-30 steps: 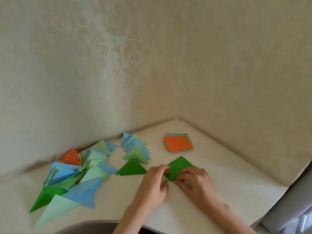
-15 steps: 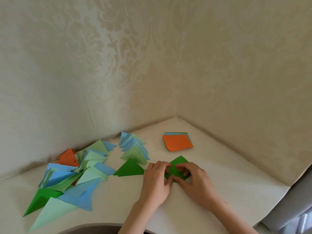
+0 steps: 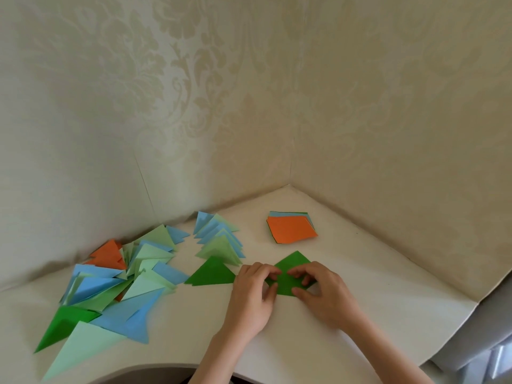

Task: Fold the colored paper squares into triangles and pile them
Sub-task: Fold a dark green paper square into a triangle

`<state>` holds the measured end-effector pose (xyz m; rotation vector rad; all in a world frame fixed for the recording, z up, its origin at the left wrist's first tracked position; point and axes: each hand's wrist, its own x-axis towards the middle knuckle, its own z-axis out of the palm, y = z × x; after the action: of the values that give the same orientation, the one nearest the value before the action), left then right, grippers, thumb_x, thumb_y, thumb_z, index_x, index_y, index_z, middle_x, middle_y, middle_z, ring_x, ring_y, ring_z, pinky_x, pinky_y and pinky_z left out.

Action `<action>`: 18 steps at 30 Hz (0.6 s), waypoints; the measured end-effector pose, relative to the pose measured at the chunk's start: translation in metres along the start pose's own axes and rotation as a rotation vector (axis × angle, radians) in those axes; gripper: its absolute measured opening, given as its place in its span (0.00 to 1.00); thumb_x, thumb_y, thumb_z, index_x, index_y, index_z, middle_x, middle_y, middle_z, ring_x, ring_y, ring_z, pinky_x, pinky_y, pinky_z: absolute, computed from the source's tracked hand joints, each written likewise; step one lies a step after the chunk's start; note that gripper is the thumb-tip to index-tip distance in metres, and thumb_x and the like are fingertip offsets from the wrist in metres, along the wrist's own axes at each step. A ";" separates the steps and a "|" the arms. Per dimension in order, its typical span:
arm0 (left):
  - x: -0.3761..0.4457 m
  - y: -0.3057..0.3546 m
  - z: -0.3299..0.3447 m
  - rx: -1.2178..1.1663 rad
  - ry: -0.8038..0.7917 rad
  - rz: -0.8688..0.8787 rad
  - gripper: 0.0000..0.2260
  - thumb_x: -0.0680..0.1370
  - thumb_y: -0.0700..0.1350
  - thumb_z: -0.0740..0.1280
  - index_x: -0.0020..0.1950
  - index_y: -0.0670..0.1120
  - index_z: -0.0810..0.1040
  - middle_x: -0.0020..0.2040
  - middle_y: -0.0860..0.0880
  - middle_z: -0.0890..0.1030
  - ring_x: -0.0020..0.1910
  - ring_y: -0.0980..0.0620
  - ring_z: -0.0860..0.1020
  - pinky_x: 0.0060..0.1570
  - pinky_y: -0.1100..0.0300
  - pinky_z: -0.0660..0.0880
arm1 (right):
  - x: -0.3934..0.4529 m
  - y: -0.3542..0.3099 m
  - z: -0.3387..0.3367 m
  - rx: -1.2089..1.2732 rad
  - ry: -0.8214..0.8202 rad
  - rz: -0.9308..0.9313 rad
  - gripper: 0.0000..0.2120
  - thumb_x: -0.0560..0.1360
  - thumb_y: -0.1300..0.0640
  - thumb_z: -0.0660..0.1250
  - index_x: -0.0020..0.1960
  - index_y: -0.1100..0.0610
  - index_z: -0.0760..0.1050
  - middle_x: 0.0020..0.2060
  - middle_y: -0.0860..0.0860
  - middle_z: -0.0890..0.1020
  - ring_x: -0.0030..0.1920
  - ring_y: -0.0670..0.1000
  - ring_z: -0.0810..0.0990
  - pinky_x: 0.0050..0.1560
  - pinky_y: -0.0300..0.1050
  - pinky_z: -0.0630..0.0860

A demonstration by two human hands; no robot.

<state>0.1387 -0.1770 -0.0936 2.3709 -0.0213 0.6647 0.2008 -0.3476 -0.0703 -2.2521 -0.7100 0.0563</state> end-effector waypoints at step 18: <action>-0.006 0.005 -0.009 -0.071 0.005 0.003 0.11 0.71 0.37 0.70 0.49 0.50 0.81 0.48 0.59 0.78 0.52 0.60 0.73 0.53 0.74 0.65 | -0.007 -0.003 -0.024 -0.033 -0.113 -0.170 0.07 0.77 0.57 0.66 0.43 0.46 0.73 0.47 0.45 0.76 0.41 0.46 0.73 0.40 0.32 0.69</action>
<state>0.1289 -0.1767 -0.0876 2.3015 -0.0451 0.6608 0.1998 -0.3653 -0.0527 -2.2248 -0.9674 0.0900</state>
